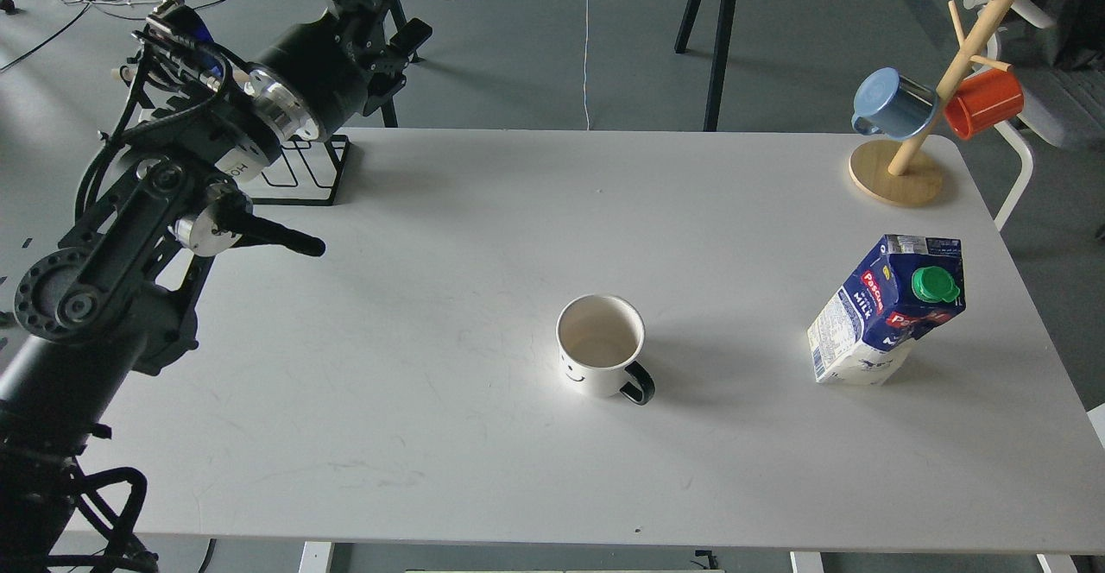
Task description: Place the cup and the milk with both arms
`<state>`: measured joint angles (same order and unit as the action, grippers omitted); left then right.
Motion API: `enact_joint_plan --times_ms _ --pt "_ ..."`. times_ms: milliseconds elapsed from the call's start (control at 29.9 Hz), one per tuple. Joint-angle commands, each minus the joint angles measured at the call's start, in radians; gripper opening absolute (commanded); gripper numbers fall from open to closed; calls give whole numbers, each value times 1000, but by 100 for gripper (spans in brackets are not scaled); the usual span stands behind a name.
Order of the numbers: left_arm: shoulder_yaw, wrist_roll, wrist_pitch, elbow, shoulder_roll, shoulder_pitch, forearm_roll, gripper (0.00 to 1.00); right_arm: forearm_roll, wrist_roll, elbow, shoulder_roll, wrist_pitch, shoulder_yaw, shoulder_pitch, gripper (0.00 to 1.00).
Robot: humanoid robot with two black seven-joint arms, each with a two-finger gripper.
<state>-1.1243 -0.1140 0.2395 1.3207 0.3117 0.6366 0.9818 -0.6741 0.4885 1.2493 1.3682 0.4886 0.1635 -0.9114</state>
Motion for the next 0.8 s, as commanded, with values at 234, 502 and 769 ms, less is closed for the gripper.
enact_joint_plan --times_ms 234,502,769 --pt "0 -4 -2 2 0 11 0 100 132 0 -10 -245 0 129 -121 99" --pt "0 -3 -3 2 0 6 0 100 147 0 6 -242 0 189 -118 99" --pt "0 -3 -6 2 -6 5 0 100 -244 0 2 -270 0 202 -106 99"
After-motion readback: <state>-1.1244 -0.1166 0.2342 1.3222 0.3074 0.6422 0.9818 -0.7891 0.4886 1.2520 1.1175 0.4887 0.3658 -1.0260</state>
